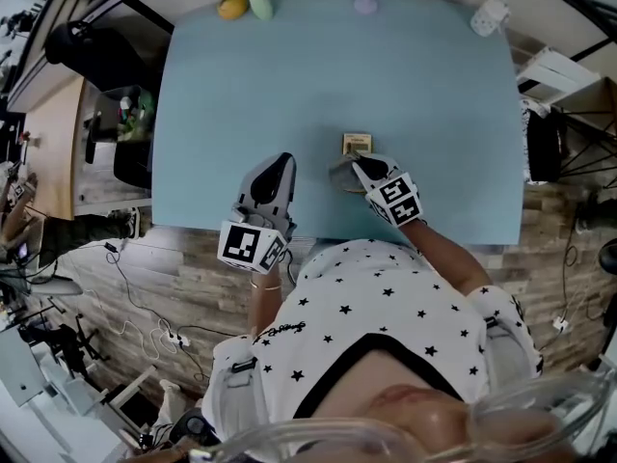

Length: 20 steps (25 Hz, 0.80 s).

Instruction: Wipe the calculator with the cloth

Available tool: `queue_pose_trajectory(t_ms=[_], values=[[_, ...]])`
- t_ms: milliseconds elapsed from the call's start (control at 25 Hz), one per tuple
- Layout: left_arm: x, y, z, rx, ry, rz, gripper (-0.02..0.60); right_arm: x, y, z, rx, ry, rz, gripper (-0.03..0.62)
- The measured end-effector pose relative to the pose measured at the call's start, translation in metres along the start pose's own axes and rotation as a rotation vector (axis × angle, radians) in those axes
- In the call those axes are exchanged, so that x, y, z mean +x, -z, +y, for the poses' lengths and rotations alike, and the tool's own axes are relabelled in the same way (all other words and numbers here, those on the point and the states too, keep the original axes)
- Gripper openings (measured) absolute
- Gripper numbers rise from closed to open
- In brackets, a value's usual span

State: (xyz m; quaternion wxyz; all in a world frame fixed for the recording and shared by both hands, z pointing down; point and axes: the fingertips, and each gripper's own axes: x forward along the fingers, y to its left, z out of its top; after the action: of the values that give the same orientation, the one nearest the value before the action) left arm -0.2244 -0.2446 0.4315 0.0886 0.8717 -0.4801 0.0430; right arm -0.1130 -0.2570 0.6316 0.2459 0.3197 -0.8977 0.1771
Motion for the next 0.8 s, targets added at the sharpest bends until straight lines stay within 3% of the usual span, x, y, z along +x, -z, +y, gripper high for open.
queue_pose_trajectory(t_ms=[240,800], values=[[-0.003,0.002,0.001,0.001,-0.011,0.004,0.031,0.009,0.018,0.021,-0.047,-0.05,0.054,0.035],[0.007,0.007,-0.006,0.009,0.036,0.027,0.031,-0.013,0.033,-0.005,-0.007,0.032,0.073,0.035]])
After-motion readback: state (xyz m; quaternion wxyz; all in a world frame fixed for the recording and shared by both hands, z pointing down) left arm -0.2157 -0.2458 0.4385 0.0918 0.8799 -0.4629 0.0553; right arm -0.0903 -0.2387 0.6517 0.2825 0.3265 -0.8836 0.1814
